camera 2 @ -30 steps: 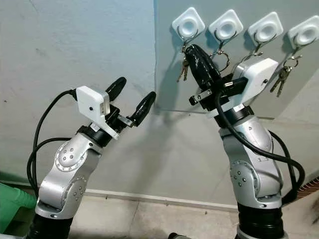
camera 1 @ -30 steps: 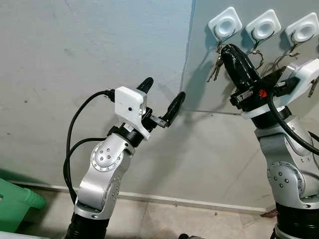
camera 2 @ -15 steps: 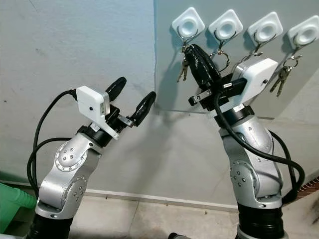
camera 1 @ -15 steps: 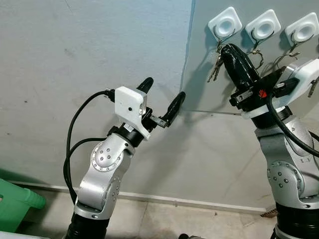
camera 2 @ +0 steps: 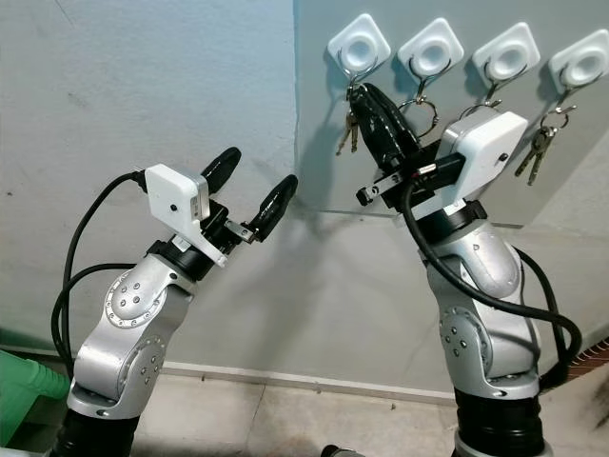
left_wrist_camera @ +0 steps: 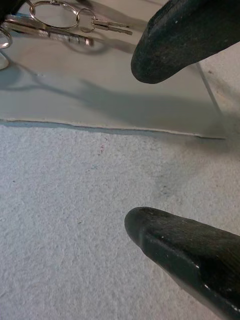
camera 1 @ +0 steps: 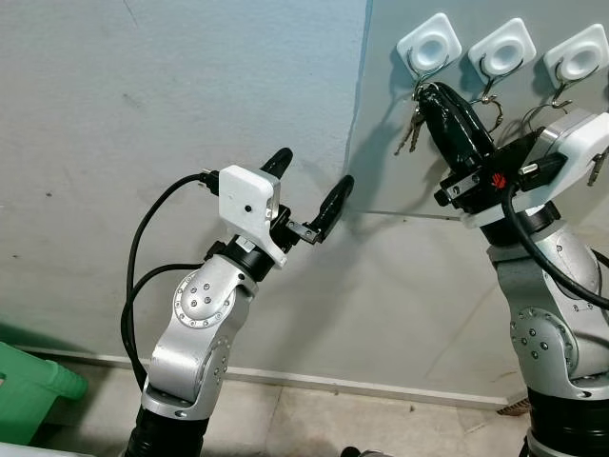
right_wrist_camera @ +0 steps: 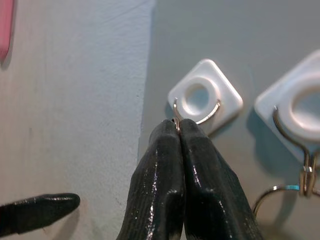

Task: Hang keys on a hook

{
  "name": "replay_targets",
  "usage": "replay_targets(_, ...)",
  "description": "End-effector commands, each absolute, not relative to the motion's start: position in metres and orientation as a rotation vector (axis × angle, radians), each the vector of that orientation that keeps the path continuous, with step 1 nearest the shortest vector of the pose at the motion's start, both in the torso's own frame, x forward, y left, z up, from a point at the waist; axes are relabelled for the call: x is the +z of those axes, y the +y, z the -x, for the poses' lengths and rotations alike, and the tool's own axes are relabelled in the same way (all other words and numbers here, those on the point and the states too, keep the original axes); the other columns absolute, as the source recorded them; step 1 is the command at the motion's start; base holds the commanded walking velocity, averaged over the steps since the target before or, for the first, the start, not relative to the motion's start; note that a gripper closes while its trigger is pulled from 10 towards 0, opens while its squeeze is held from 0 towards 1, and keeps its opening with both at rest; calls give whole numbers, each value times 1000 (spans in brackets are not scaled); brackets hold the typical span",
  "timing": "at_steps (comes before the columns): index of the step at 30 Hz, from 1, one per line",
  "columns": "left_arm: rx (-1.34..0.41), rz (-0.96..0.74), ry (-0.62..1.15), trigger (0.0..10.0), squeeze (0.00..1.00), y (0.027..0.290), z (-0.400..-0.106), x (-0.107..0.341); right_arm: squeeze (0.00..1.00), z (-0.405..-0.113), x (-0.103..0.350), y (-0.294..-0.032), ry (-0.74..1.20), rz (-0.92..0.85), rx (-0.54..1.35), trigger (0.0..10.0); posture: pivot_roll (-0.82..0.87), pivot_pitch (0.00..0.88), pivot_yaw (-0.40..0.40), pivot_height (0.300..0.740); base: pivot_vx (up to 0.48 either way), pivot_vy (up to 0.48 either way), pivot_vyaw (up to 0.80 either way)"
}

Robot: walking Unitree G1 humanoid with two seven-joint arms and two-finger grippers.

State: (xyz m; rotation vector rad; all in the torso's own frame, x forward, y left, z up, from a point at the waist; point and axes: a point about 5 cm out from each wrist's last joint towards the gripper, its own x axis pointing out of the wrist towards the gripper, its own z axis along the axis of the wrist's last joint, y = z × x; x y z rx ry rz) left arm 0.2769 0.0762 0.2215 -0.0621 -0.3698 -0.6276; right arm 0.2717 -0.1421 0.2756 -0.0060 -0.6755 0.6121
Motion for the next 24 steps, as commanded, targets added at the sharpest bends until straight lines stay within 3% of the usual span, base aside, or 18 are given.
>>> replay_targets(1,-628,61,-376,10000,0,77,-276,223,0,-266,277,-134,-701,79,662,10000,-37,123,-12,740,0,0,0)
replay_targets(10,-631,63,-372,10000,0,76,-275,222,0,-264,271,-129,-713,276,668,10000,-36,123,-15,740,0,0,0)
replay_targets(24,-631,69,-369,10000,0,76,-275,221,0,-263,264,-126,-726,372,671,10000,-37,115,-16,740,0,0,0)
